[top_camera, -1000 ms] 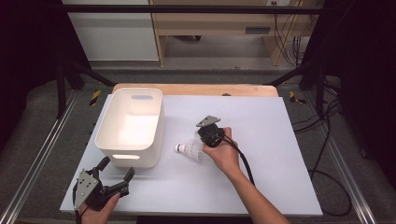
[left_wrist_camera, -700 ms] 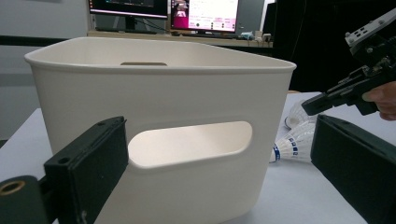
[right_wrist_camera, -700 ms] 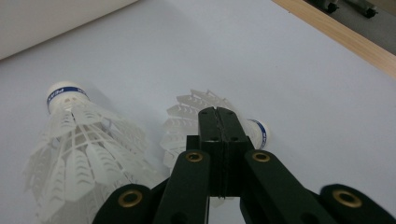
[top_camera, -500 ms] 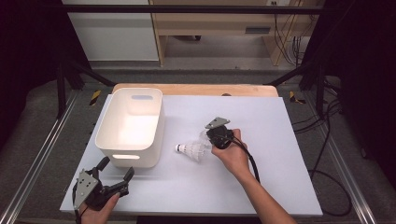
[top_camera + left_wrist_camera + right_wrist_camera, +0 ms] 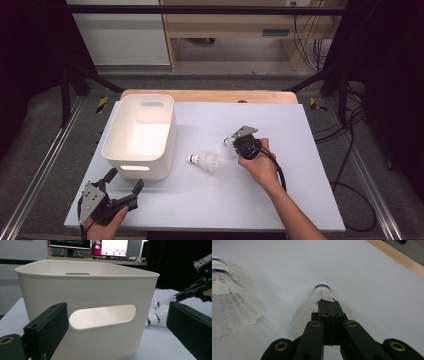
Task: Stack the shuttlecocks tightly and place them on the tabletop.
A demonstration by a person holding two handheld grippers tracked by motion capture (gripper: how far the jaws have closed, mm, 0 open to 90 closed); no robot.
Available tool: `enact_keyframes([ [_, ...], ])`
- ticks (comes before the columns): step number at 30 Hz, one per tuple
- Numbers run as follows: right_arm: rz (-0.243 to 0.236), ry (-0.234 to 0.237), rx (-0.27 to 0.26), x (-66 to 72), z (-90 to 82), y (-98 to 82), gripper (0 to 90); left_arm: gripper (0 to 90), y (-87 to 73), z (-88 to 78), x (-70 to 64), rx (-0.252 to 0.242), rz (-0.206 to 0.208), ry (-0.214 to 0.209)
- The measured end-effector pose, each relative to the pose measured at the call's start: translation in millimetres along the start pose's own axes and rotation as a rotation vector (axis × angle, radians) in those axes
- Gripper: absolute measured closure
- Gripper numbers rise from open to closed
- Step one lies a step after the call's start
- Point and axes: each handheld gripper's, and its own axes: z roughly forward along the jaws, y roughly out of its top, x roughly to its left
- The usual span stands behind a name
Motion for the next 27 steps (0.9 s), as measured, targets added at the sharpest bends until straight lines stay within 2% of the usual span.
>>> enact_keyframes([
  [27, 0.038, 0.033, -0.005, -3.1, 1.0, -18.5, 90.0, 4.3, -0.2, -0.7, 1.1, 0.002, -0.002, 0.000],
])
